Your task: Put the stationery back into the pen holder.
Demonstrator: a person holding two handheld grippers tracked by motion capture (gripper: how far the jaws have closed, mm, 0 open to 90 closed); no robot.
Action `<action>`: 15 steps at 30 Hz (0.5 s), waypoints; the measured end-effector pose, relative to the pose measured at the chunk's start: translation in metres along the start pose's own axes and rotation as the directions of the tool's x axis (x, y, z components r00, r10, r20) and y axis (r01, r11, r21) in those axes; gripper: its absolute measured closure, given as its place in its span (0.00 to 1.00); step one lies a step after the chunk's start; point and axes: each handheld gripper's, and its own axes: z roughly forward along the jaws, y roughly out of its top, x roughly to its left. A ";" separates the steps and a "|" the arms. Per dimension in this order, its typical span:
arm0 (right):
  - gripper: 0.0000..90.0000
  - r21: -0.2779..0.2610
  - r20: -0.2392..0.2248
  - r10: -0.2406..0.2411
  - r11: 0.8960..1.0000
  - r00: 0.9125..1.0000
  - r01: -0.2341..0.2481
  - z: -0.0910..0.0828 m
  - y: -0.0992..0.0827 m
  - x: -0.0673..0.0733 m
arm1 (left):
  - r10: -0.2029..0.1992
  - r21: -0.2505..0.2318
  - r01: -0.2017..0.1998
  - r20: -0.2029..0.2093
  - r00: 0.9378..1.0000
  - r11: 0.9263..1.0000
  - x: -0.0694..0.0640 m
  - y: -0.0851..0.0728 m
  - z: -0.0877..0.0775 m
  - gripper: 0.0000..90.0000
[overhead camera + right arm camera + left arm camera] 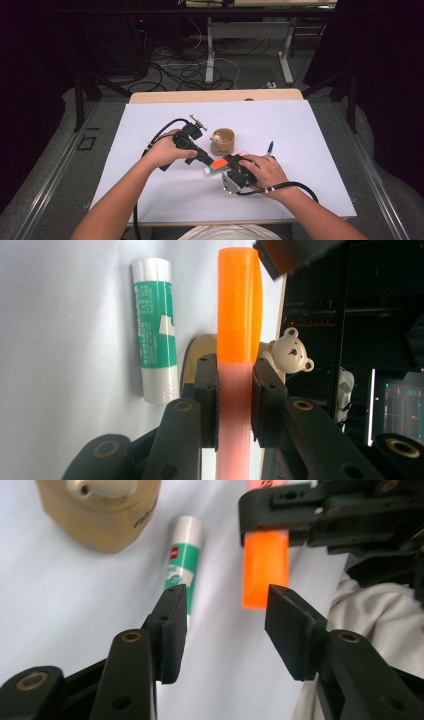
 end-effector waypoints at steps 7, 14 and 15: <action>0.85 -0.003 0.000 0.075 0.997 0.997 -0.075 -0.002 -0.004 -0.004 | -0.027 -0.042 0.024 -0.066 0.997 0.999 0.010 -0.010 -0.002 0.55; 0.85 -0.030 -0.002 0.168 0.985 0.986 -0.168 -0.003 -0.010 -0.013 | -0.058 -0.111 0.040 -0.161 0.985 0.993 0.021 -0.020 -0.004 0.50; 0.85 -0.034 0.004 0.178 0.983 0.984 -0.178 -0.003 -0.011 -0.015 | -0.059 -0.126 0.036 -0.186 0.981 0.991 0.022 -0.021 -0.004 0.48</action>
